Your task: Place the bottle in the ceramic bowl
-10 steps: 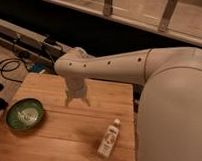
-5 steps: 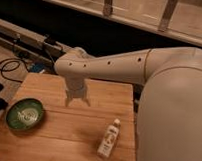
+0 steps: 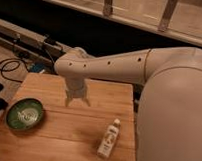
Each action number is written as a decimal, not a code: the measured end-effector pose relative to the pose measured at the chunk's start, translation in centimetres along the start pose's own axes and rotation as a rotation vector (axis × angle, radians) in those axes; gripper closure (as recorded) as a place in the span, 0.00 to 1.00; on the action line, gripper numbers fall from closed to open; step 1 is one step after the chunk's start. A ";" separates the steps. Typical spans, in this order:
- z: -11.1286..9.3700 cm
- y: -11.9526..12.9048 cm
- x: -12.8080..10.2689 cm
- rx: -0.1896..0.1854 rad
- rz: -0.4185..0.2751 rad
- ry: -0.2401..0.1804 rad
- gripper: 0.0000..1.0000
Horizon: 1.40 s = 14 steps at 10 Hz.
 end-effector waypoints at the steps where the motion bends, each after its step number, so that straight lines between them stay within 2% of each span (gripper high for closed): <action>1: 0.0 0.0 0.0 0.000 0.000 0.000 0.35; 6: 0.0 -0.1 0.0 0.000 0.000 -0.003 0.35; 8: -0.3 -1.3 0.1 -0.011 0.036 -0.036 0.35; 10: -0.7 -4.3 1.1 -0.013 0.091 -0.073 0.35; 14: -2.1 -13.1 4.5 -0.026 0.226 -0.158 0.35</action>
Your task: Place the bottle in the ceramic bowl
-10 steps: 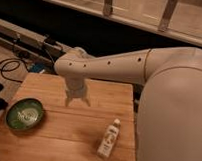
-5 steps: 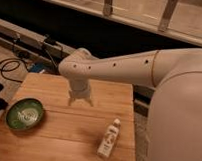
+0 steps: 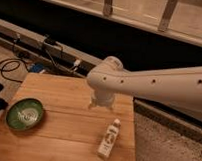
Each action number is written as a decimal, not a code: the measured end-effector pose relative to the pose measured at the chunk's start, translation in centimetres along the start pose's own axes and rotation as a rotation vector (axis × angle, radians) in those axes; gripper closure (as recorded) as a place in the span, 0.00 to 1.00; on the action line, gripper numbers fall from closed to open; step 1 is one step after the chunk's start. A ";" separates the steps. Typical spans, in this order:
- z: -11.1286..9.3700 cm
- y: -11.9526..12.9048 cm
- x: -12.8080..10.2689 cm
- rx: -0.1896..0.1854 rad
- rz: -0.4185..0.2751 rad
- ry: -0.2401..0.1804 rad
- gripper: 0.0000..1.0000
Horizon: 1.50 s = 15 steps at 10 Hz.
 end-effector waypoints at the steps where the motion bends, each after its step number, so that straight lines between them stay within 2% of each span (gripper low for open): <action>1: -0.5 -1.3 0.4 0.008 0.035 -0.018 0.35; 2: -0.6 -1.9 0.5 0.013 0.048 -0.027 0.35; 6: -0.6 -1.6 0.4 0.020 0.043 -0.026 0.35; 8: 0.5 -1.5 -0.4 0.032 0.056 -0.005 0.35; 10: 1.8 -3.8 -0.8 0.032 0.104 0.031 0.35; 12: 4.1 -6.8 -0.6 0.045 0.163 0.072 0.35; 14: 7.0 -7.5 0.3 0.037 0.198 0.128 0.35; 15: 7.8 -7.8 1.2 0.032 0.213 0.157 0.35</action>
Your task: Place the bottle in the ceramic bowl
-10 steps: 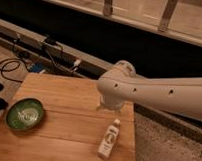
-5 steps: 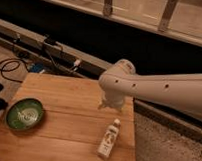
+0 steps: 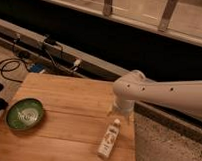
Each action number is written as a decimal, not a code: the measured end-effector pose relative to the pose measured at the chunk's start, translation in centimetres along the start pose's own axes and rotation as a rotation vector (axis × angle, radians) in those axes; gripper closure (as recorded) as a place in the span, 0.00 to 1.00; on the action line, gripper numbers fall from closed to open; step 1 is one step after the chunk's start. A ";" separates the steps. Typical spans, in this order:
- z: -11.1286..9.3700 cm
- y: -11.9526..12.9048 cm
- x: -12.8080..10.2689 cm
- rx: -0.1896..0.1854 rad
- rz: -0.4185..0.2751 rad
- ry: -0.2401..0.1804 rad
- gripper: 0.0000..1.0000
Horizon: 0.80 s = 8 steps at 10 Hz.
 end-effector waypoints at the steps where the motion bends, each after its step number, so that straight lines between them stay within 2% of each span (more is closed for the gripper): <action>1: 0.7 -0.4 0.7 -0.006 0.015 0.023 0.35; 6: 0.9 -0.2 1.0 -0.010 0.012 0.027 0.35; 8: 1.7 -0.2 1.1 0.010 0.001 0.045 0.35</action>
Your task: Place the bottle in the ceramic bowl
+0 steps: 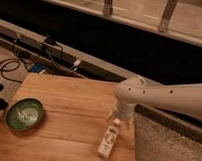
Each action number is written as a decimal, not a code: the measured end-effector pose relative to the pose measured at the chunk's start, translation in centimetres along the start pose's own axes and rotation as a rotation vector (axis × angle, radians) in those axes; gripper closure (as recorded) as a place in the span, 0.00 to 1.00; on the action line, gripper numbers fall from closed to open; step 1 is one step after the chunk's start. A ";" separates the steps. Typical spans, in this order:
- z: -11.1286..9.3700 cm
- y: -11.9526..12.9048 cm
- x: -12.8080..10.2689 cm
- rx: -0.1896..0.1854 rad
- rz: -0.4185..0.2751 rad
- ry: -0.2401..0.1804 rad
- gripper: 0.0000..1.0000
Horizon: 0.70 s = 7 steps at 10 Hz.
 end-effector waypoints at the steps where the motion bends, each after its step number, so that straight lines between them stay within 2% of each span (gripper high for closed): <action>1: 1.1 0.1 0.0 0.014 -0.006 0.013 0.35; 2: 2.6 -0.1 0.0 0.032 -0.009 0.028 0.35; 4: 4.0 -0.5 0.0 0.049 -0.002 0.053 0.35; 7: 6.4 -1.2 0.6 0.060 0.004 0.121 0.35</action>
